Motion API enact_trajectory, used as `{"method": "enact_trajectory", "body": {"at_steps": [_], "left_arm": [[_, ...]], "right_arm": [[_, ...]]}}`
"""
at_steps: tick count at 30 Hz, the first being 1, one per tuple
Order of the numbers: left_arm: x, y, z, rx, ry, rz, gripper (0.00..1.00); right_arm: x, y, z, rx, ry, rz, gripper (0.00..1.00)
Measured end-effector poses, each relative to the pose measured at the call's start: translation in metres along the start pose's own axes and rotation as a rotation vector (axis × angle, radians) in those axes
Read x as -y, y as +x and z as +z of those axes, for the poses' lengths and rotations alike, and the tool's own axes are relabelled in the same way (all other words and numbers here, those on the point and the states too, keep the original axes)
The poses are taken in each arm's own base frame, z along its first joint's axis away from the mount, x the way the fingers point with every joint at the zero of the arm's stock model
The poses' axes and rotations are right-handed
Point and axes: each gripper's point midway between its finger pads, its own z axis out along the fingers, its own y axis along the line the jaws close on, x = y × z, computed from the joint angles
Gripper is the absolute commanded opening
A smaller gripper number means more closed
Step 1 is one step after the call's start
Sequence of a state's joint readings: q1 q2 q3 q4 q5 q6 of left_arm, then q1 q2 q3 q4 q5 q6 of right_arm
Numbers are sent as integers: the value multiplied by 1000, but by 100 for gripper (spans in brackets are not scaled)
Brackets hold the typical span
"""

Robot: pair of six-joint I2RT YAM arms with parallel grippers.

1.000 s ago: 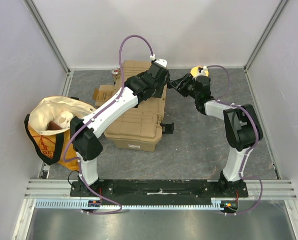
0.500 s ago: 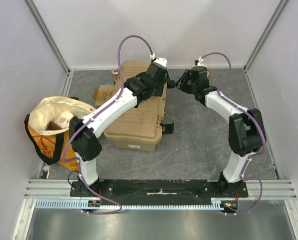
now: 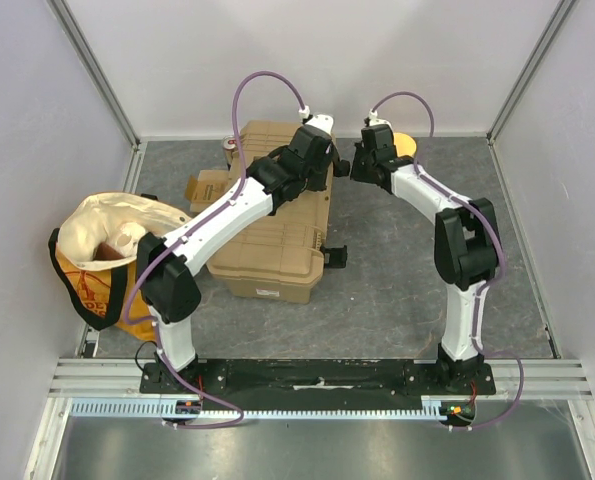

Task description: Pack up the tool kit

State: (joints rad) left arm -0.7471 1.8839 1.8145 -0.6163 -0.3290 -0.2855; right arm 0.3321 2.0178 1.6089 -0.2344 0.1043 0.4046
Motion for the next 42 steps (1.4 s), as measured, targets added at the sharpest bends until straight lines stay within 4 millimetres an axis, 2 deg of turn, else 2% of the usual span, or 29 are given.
{"method": "enact_trajectory", "body": {"at_steps": [5,8,11,14,18,22,27,30,33,35,37,39,42], "left_arm": [[11,-3,4,14,48,-9,35],[40,24,14,-66,169,-5,34],[78,65,26,-160,268,12,32],[72,79,31,-204,267,14,29],[67,81,30,-211,267,20,29],[65,82,26,-203,268,24,29],[59,86,19,-221,254,28,29],[57,88,14,-237,252,31,31],[56,88,7,-256,252,34,37],[57,81,2,-249,255,35,42],[51,67,-6,-225,243,38,48],[43,45,-17,-174,228,31,50],[30,9,-41,-76,214,20,52]], "right_arm": [[-4,22,19,-68,7,-97,4],[-10,23,25,-74,-6,-159,2],[-23,21,31,-70,-59,-207,1],[-24,35,39,-106,-91,-231,0],[-28,54,45,-151,-123,-238,0],[-31,54,47,-131,-133,-220,0],[-21,59,46,-137,-113,-136,1],[-7,51,36,-121,-92,-61,3],[9,28,21,-74,-73,4,8],[17,6,9,-27,-68,41,13],[23,-12,-2,15,-64,66,20],[24,-29,-12,55,-65,82,26],[19,-40,-23,83,-78,90,31]]}}
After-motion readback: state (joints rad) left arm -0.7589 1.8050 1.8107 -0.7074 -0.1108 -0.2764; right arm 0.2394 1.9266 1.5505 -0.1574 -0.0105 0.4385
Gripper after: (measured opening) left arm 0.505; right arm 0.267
